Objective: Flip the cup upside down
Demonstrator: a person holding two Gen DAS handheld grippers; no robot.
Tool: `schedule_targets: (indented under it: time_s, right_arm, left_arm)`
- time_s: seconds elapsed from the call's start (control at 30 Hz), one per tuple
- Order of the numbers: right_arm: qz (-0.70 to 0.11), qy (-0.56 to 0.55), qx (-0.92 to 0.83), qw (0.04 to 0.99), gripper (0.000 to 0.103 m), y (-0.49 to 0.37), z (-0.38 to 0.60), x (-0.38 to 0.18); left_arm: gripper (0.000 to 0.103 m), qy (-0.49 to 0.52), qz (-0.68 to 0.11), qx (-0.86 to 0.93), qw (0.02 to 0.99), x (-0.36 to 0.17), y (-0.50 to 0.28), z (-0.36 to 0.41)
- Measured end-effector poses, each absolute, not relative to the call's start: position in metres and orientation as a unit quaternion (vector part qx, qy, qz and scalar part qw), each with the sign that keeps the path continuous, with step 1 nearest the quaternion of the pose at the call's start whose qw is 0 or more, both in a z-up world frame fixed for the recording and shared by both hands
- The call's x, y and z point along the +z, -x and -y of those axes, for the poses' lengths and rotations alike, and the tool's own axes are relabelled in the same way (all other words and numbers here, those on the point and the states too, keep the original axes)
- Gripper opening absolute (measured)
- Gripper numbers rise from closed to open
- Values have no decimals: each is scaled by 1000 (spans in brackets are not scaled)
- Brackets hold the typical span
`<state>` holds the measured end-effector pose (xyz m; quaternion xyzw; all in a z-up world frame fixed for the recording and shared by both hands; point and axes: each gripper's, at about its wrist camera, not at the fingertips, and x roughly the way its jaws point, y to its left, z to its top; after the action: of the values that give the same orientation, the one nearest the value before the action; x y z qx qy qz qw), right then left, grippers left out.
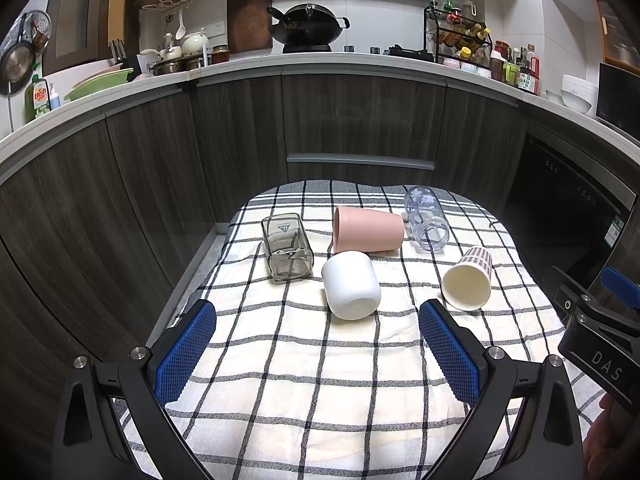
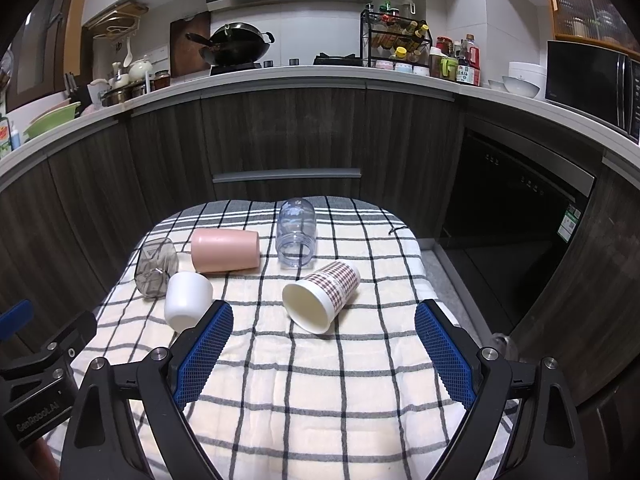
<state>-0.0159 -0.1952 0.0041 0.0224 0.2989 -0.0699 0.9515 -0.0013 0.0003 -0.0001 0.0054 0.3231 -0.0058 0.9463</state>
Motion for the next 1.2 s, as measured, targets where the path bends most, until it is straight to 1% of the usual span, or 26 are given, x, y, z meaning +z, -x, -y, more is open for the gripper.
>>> schedule_targets:
  time_s: [1.2]
  right_arm:
    - [-298,-22,-70,952,92,16,196,3]
  left_arm:
    - [103,-4,-322,-6,947,-3,0,-1]
